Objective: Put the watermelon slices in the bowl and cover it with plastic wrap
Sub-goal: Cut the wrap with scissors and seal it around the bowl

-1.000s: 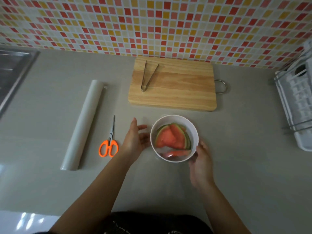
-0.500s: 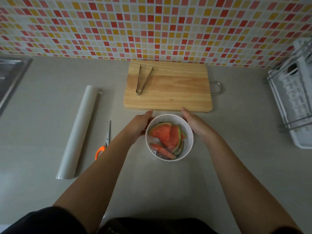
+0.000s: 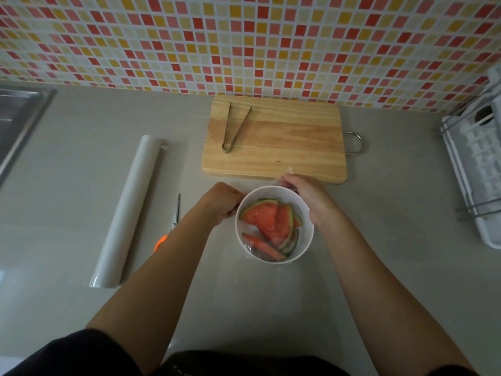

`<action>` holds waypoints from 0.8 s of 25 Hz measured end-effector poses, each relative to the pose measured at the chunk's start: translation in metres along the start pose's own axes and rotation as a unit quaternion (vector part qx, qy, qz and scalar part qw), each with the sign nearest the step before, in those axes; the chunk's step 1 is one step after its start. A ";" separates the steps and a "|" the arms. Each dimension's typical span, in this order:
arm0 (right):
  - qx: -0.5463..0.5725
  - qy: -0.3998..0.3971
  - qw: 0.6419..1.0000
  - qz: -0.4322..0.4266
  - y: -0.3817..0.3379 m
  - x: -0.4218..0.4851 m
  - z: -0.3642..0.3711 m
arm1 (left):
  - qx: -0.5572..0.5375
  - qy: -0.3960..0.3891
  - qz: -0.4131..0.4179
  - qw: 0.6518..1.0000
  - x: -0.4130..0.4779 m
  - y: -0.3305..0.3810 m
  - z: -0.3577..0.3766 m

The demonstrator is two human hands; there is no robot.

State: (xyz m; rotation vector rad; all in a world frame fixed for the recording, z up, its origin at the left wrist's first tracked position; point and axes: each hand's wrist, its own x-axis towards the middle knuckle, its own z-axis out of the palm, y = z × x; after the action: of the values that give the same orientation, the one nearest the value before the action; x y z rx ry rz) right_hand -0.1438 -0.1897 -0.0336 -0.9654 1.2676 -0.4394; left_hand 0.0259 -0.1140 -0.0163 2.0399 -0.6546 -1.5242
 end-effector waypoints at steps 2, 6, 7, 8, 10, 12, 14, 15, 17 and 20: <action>0.012 0.003 1.000 -0.003 0.000 0.001 -0.001 | 0.004 0.049 0.046 0.998 -0.002 -0.005 0.002; 0.012 0.026 1.000 -0.013 0.002 0.003 0.001 | -0.031 0.048 0.020 0.998 -0.004 -0.005 0.001; 0.014 0.025 0.999 -0.016 0.002 0.003 0.001 | -0.020 0.019 0.003 1.000 -0.004 -0.004 -0.001; 0.014 0.023 0.999 -0.018 0.002 0.003 0.001 | -0.008 -0.005 0.001 1.000 -0.004 -0.004 -0.002; 0.010 0.024 0.999 -0.020 0.002 0.003 0.000 | -0.022 -0.027 0.038 0.999 -0.004 -0.003 -0.002; 0.002 0.028 0.999 -0.020 0.002 0.003 0.000 | -0.096 -0.019 0.080 0.992 -0.004 -0.006 0.003; -0.007 0.032 0.999 -0.022 0.004 0.003 0.001 | -0.184 0.009 0.091 0.979 -0.005 -0.010 0.013; -0.009 0.033 0.999 -0.026 0.004 0.003 0.002 | -0.214 0.030 0.087 0.972 -0.005 -0.011 0.017; -0.005 0.032 0.999 -0.038 0.006 0.003 0.003 | -0.216 0.078 0.092 0.969 -0.003 -0.014 0.025; 0.010 0.039 0.999 -0.032 0.008 0.001 0.003 | -0.222 0.128 0.116 0.960 -0.002 -0.015 0.032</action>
State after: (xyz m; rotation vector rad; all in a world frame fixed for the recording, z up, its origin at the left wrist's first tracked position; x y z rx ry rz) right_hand -0.1429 -0.1852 -0.0408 -0.9812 1.3024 -0.5436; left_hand -0.0045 -0.1045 -0.0322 1.7080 -0.3882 -1.1253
